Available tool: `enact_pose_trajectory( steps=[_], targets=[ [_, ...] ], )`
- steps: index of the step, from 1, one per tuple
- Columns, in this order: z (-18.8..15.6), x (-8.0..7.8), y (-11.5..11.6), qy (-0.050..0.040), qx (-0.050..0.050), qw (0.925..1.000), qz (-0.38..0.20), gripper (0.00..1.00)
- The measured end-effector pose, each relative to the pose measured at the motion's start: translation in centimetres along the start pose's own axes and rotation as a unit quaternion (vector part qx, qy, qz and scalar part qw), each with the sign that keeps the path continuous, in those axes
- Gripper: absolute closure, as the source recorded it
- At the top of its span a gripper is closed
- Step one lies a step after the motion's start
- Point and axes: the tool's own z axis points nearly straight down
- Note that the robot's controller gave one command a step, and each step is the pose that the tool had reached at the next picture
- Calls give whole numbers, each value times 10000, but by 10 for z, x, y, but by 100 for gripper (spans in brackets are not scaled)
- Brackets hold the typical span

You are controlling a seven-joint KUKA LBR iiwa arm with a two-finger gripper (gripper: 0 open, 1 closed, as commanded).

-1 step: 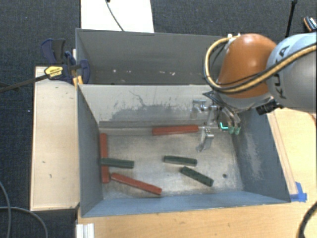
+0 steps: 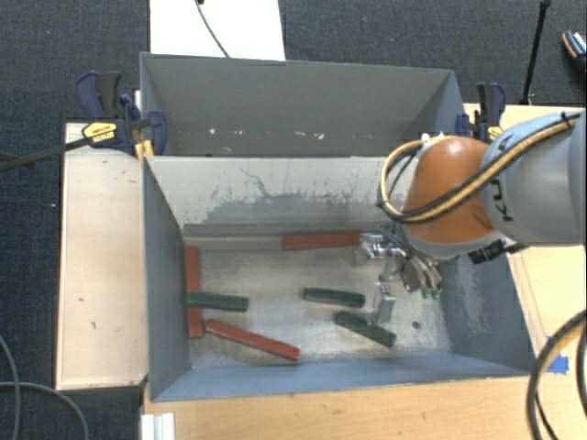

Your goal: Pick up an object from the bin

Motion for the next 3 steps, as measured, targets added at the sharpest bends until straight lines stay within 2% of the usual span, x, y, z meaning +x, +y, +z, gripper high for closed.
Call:
enact_pose_trajectory(
  steps=[1,2,3],
  targets=[
    [0,-9,38,-54,-3,9999,155,0],
    [0,-8,36,-45,0,9998,169,100],
    [-178,-2,59,-86,-9,9990,441,100]
  ],
)
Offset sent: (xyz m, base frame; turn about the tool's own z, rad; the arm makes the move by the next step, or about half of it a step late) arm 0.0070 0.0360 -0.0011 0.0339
